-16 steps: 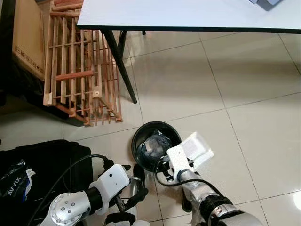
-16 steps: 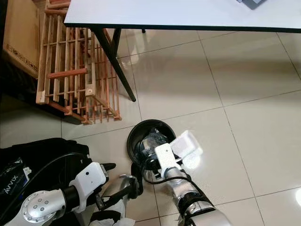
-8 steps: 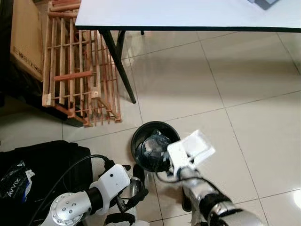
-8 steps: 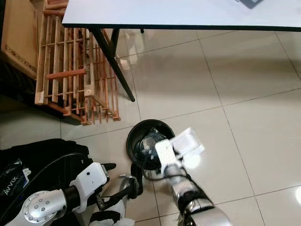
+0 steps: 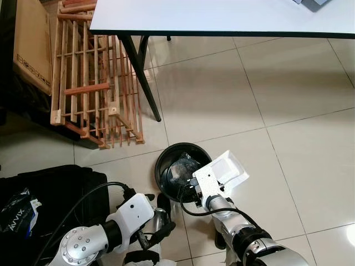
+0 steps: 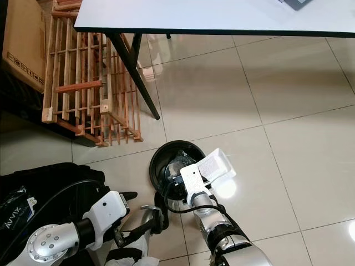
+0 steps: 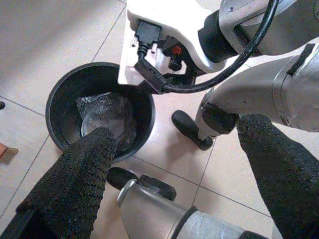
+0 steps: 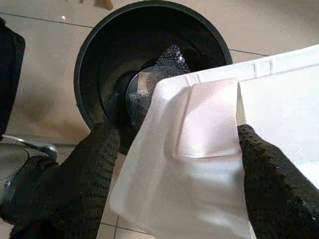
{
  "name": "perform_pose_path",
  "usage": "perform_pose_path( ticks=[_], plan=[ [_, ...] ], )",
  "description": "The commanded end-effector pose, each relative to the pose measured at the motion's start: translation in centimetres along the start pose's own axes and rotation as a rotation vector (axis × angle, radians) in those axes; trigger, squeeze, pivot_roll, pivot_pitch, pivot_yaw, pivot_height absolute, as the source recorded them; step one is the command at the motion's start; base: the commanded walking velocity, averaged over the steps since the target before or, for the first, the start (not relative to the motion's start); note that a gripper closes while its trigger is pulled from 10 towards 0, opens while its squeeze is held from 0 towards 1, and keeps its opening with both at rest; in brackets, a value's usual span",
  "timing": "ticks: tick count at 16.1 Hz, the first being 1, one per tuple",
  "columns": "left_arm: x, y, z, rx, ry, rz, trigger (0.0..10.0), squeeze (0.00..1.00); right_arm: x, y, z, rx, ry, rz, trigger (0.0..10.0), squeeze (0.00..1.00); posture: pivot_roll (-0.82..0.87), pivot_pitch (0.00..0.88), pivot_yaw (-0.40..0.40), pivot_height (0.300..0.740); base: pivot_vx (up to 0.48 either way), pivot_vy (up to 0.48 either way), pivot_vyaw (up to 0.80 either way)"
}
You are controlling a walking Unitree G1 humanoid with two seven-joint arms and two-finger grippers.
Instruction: Picking trash to rubbish bin
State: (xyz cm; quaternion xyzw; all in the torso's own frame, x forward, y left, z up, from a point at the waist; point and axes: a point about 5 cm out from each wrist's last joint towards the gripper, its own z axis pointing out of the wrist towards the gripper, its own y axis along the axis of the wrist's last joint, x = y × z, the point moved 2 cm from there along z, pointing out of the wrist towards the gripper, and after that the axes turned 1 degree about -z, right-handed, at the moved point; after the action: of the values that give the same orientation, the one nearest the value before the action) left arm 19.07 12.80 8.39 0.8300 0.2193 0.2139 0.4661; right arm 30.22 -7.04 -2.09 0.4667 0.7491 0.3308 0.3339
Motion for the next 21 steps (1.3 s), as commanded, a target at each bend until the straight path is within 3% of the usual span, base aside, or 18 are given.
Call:
perform_pose_path(
  ticks=[1, 21],
  plan=[
    [-0.56, -0.92, 0.05, 0.037, -0.015, -0.012, 10.0, 0.0, 0.8, -1.94, -0.44, 0.057, 0.018, 0.011, 0.0, 0.0, 0.23, 0.466, 0.106, 0.74, 0.0, 0.0, 0.0],
    [-0.23, -0.99, 0.49, 0.037, -0.006, 0.001, 10.0, 0.0, -0.18, -2.06, -0.43, 0.056, -0.025, 0.021, 0.0, 0.0, 0.23, 0.445, 0.105, 0.74, 0.0, 0.0, 0.0]
  ],
)
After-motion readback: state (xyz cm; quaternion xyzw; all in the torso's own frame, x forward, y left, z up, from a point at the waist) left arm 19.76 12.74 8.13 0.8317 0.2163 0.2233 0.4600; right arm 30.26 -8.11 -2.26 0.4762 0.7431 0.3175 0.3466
